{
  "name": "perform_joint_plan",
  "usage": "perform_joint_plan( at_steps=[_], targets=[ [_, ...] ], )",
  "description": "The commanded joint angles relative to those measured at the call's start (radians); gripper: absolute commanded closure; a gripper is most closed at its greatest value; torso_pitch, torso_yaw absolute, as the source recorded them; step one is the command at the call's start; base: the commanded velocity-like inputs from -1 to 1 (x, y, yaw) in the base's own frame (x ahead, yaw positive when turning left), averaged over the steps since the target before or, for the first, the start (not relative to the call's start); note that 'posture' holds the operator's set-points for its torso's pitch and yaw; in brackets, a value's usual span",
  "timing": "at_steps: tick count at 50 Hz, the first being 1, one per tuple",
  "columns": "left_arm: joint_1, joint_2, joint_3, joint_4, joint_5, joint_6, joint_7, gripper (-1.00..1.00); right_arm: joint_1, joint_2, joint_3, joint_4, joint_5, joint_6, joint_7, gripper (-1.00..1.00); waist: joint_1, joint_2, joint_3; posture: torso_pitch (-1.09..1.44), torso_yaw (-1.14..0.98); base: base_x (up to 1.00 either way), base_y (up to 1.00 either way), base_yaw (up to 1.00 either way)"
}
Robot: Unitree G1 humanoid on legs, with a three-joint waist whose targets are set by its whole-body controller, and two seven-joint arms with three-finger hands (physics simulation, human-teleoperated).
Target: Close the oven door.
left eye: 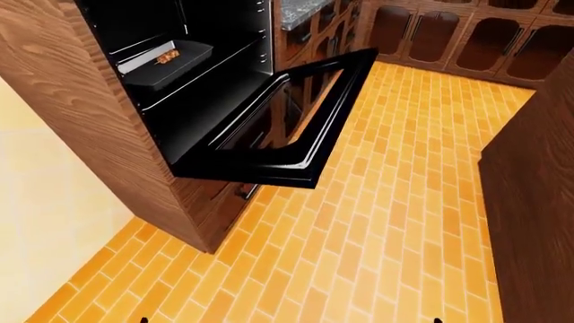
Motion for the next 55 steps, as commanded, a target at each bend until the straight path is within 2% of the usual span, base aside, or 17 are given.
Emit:
perform_joint_plan(
  at_steps=[1, 4, 8, 10, 12, 13, 14, 20, 24, 26, 28, 33, 37, 39, 40, 51, 55],
  targets=[
    [-0.002, 0.028, 0.008, -0.019, -0.006, -0.022, 0.01, -1.0, -0.003, -0.004, 0.0, -0.01, 0.002, -0.017, -0.001, -1.0, 0.001, -0.005, -0.009, 0.0, 0.0, 0.01, 0.27, 0.0],
    [-0.003, 0.028, 0.008, -0.019, -0.007, -0.021, 0.01, -1.0, -0.003, -0.004, 0.0, -0.01, 0.001, -0.018, 0.0, -1.0, -0.006, -0.004, -0.017, 0.0, 0.0, 0.02, 0.28, 0.0],
    [-0.004, 0.028, 0.008, -0.019, -0.007, -0.02, 0.009, -1.0, -0.003, -0.004, 0.001, -0.01, 0.001, -0.017, -0.001, -1.0, -0.005, 0.04, -0.008, 0.0, 0.0, 0.02, 0.28, 0.0],
    [-0.004, 0.028, 0.008, -0.019, -0.007, -0.019, 0.009, -1.0, -0.003, -0.004, 0.001, -0.01, 0.001, -0.018, 0.0, -1.0, -0.004, 0.081, -0.01, 0.0, 0.0, 0.02, 0.27, 0.0],
    [-0.005, 0.029, 0.008, -0.019, -0.006, -0.019, 0.009, -1.0, -0.003, -0.004, 0.001, -0.01, 0.001, -0.017, -0.001, -1.0, 0.007, 0.163, -0.032, 0.0, 0.0, 0.02, 0.28, 0.0],
    [-0.005, 0.029, 0.009, -0.019, -0.006, -0.019, 0.009, -1.0, -0.003, -0.004, 0.001, -0.01, 0.001, -0.017, 0.0, -1.0, 0.01, 0.101, -0.022, 0.0, 0.0, 0.02, 0.27, 0.0],
    [-0.004, 0.028, 0.009, -0.019, -0.006, -0.019, 0.009, -1.0, -0.003, -0.004, 0.001, -0.01, 0.001, -0.016, 0.0, -1.0, 0.01, 0.115, -0.017, 0.0, 0.0, 0.02, 0.28, 0.0],
    [-0.004, 0.028, 0.009, -0.019, -0.004, -0.019, 0.01, -1.0, -0.003, -0.004, 0.001, -0.01, 0.001, -0.016, 0.0, -1.0, 0.009, 0.063, -0.009, 0.0, 0.0, 0.02, 0.28, 0.0],
    [-0.002, 0.027, 0.009, -0.019, -0.004, -0.022, 0.011, -1.0, -0.003, -0.004, 0.001, -0.01, 0.001, -0.015, 0.0, -1.0, 0.006, 0.011, -0.007, 0.0, 0.0, 0.02, 0.27, 0.0],
    [-0.001, 0.027, 0.008, -0.019, -0.005, -0.023, 0.011, -1.0, -0.003, -0.004, 0.001, -0.01, 0.0, -0.016, 0.0, -1.0, 0.002, -0.037, -0.013, 0.0, 0.0, 0.02, 0.28, 0.0],
    [-0.002, 0.028, 0.008, -0.019, -0.005, -0.022, 0.01, -1.0, -0.003, -0.005, 0.001, -0.01, 0.0, -0.014, 0.001, -1.0, -0.007, -0.007, -0.014, 0.0, 0.0, 0.02, 0.28, 0.0],
    [-0.004, 0.028, 0.008, -0.019, -0.004, -0.02, 0.01, -1.0, -0.003, -0.004, 0.001, -0.01, 0.001, -0.012, 0.009, -1.0, -0.007, -0.001, -0.017, 0.0, 0.0, 0.02, 0.26, 0.0],
    [-0.004, 0.028, 0.009, -0.019, -0.004, -0.02, 0.01, -1.0, -0.003, -0.005, 0.001, -0.01, 0.001, -0.012, 0.008, -1.0, -0.005, 0.07, -0.008, 0.0, 0.0, 0.02, 0.21, 0.0],
    [-0.004, 0.028, 0.009, -0.019, -0.003, -0.019, 0.011, -1.0, -0.003, -0.005, 0.001, -0.01, 0.001, -0.012, 0.008, -1.0, 0.001, 0.147, -0.025, 0.0, 0.0, 0.04, 0.18, 0.0],
    [-0.004, 0.028, 0.009, -0.019, -0.004, -0.02, 0.011, -1.0, -0.003, -0.005, 0.001, -0.01, 0.0, -0.012, 0.008, -1.0, 0.002, 0.118, -0.027, 0.0, 0.0, 0.05, 0.14, 0.0],
    [-0.002, 0.027, 0.008, -0.019, -0.006, -0.022, 0.011, -1.0, -0.003, -0.005, 0.002, -0.01, -0.001, -0.011, 0.009, -1.0, 0.013, 0.049, -0.007, 0.0, 0.0, 0.07, 0.1, 0.0],
    [-0.003, 0.028, 0.008, -0.019, -0.006, -0.02, 0.009, -1.0, -0.003, -0.005, 0.002, -0.01, -0.001, -0.01, 0.008, -1.0, 0.014, -0.009, -0.012, 0.0, 0.0, 0.09, 0.03, 0.0]
  ],
)
